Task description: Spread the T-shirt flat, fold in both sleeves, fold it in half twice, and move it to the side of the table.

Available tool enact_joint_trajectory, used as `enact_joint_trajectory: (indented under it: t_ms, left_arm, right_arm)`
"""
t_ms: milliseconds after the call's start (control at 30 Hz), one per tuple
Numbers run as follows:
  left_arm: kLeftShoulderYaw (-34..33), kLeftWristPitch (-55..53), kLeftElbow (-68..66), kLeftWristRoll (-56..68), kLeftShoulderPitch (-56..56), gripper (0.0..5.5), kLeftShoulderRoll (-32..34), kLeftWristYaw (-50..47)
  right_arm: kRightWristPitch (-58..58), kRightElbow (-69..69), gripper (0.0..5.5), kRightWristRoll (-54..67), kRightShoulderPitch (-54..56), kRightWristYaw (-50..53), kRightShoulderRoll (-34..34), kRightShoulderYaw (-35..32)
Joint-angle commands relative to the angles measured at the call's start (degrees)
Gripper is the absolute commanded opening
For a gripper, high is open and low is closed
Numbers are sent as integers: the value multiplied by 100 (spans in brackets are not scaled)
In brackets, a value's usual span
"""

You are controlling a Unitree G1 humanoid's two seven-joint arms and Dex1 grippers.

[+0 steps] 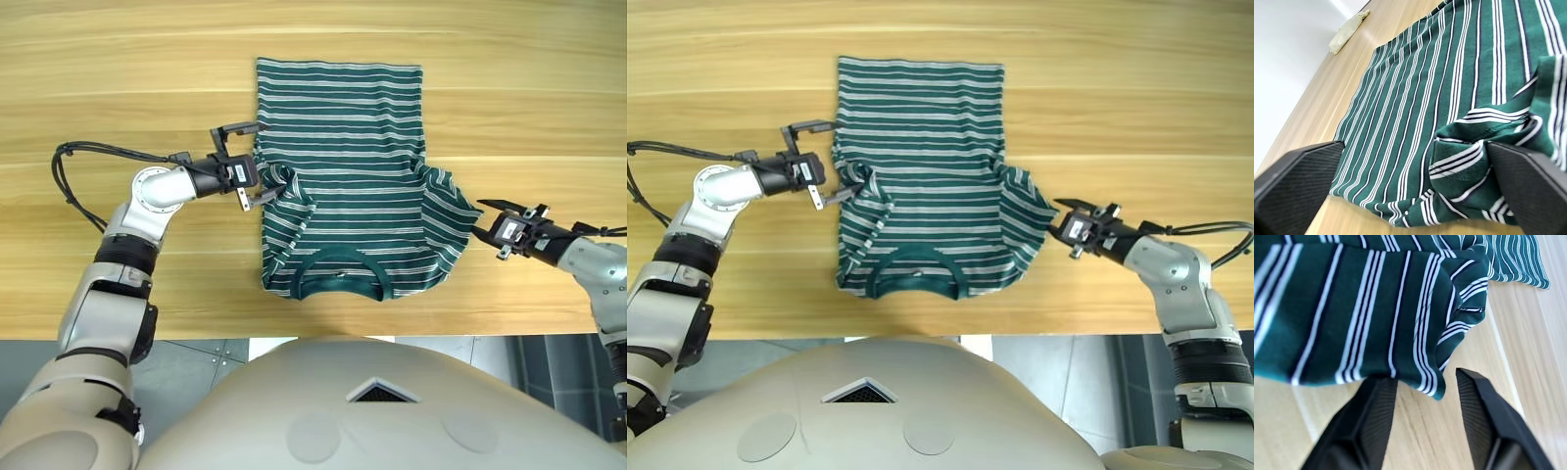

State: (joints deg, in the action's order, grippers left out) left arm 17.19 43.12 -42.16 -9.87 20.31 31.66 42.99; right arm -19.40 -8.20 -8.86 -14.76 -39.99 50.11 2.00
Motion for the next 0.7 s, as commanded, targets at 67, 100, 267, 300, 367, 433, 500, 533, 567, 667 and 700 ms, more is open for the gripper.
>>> enact_joint_trajectory:
  t_ms: [67, 100, 267, 300, 367, 433, 500, 533, 567, 667, 700]
  left_arm:
    - [-10, -62, 9, -85, 69, 540, 16, -29]
    - [-9, -60, 8, -88, 65, 540, 16, -33]
    - [8, -48, -19, -101, 92, 540, 0, -31]
    - [12, -46, -24, -104, 96, 540, -3, -29]
    - [15, -46, -27, -105, 95, 540, -5, -26]
    - [15, -45, -17, -98, 87, 540, -7, -19]
    - [13, -39, -14, -93, 83, 540, -13, -19]
    - [14, -34, -14, -95, 81, 540, -18, -23]
    - [19, -32, -19, -99, 84, 540, -31, -30]
    - [26, -36, -20, -105, 85, 540, -57, -39]
    - [29, -38, -19, -110, 88, 540, -65, -42]
  right_arm:
    - [117, -231, 144, -155, -47, -64, -31, 193]
    - [105, -257, 124, -155, -38, -53, -31, 203]
    - [82, -256, 42, -133, -98, 0, -26, 194]
    - [85, -249, 26, -135, -107, 13, -25, 190]
    - [92, -233, 1, -140, -108, 35, -21, 191]
    - [60, -163, 1, -137, -134, 90, -5, 153]
    - [48, -38, 1, -116, -150, 118, 16, 107]
    - [47, 46, 1, -102, -144, 126, 17, 89]
    - [38, 153, 1, -90, -136, 118, 21, 80]
    - [15, 470, 1, -38, -93, 58, 3, 80]
    - [10, 587, 1, -19, -70, 29, -14, 98]
